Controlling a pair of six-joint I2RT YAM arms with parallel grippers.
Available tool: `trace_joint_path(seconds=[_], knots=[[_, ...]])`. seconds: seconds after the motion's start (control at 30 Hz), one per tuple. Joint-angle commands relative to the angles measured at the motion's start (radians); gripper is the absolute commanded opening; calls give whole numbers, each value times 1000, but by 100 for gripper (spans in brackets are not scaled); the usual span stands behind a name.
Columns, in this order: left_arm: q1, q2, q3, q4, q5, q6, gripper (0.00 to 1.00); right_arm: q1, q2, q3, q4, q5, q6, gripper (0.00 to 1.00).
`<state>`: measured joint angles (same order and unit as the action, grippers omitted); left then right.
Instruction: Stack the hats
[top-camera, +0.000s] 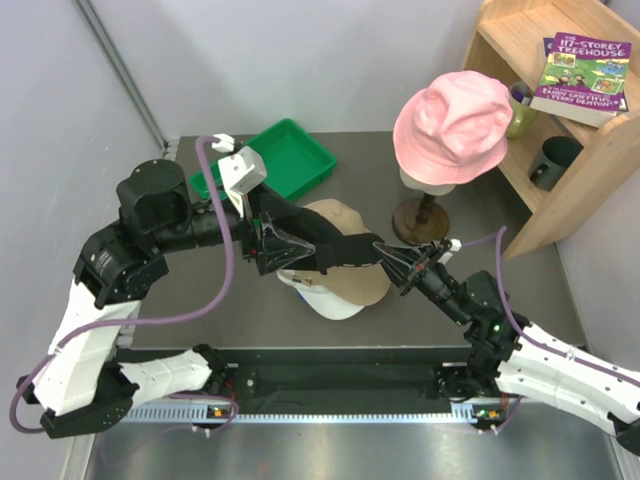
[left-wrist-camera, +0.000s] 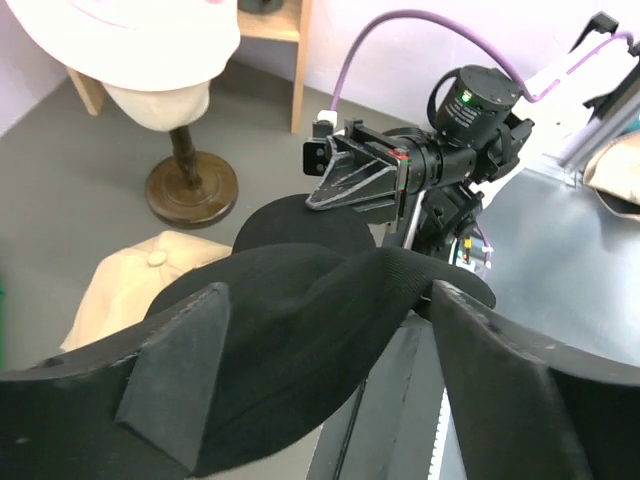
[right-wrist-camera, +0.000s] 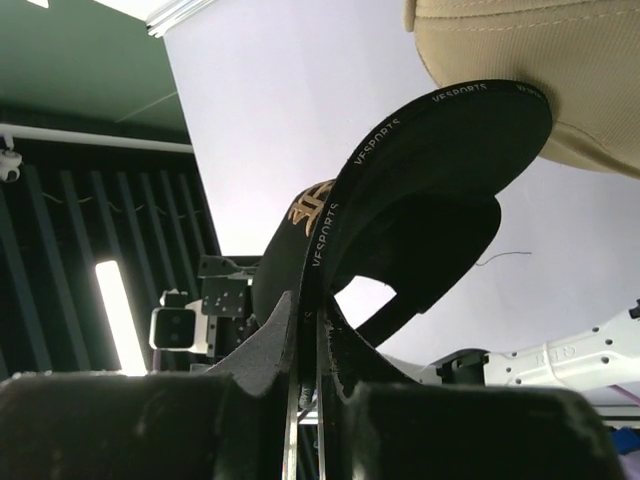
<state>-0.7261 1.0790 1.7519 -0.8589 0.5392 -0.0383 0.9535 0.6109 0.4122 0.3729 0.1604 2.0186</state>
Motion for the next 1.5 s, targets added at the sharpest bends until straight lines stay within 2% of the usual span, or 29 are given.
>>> trace_joint_path(seconds=[0.0, 0.07, 0.33, 0.4, 0.43, 0.47, 0.5, 0.53, 0.57, 0.6, 0.67, 0.7, 0.73, 0.77, 0.87, 0.93, 1.1, 1.23, 1.47], knots=[[4, -36, 27, 28, -48, -44, 91, 7, -45, 77, 17, 2, 45, 0], [4, -30, 50, -40, -67, -44, 99, 8, -68, 95, -12, -10, 42, 0], [2, 7, 233, -327, -128, -34, 99, 7, -138, 249, -219, -39, -15, 0], [4, 4, 297, -393, -166, -37, 99, 7, -146, 308, -284, -45, -92, 0], [2, -1, 313, -399, -236, -41, 99, 7, -151, 329, -316, -44, -124, 0], [4, -29, 323, -396, -275, -44, 99, 7, -151, 368, -375, -32, -215, 0], [4, -53, 314, -343, -333, -57, 99, 8, -151, 391, -428, -19, -266, 0], [4, -80, 293, -294, -464, -69, 99, 7, -140, 413, -471, 8, -328, 0], [4, -150, 256, -217, -529, -87, 99, 7, -134, 463, -550, 28, -453, 0], [2, -190, 153, -66, -594, -112, 99, 7, -120, 488, -577, 53, -527, 0], [4, -296, 25, 119, -557, -132, 99, 7, -77, 554, -615, 103, -680, 0], [2, -316, -88, 189, -544, -176, 99, 7, -63, 562, -583, 113, -717, 0], [2, -324, -126, 277, -500, -198, 99, 7, -45, 569, -574, 151, -744, 0], [2, -312, -168, 290, -467, -240, 98, 8, -37, 576, -568, 171, -745, 0], [4, -257, -216, 297, -388, -274, 95, 7, -5, 556, -456, 260, -768, 0], [4, -243, -245, 349, -371, -275, 95, 7, 39, 544, -332, 299, -785, 0], [4, -223, -288, 394, -343, -287, 96, 7, 150, 524, -149, 382, -770, 0], [2, -220, -354, 440, -370, -313, 98, 7, 216, 542, -51, 415, -764, 0], [4, -212, -381, 394, -507, -261, 99, 7, 265, 559, -42, 462, -709, 0]])
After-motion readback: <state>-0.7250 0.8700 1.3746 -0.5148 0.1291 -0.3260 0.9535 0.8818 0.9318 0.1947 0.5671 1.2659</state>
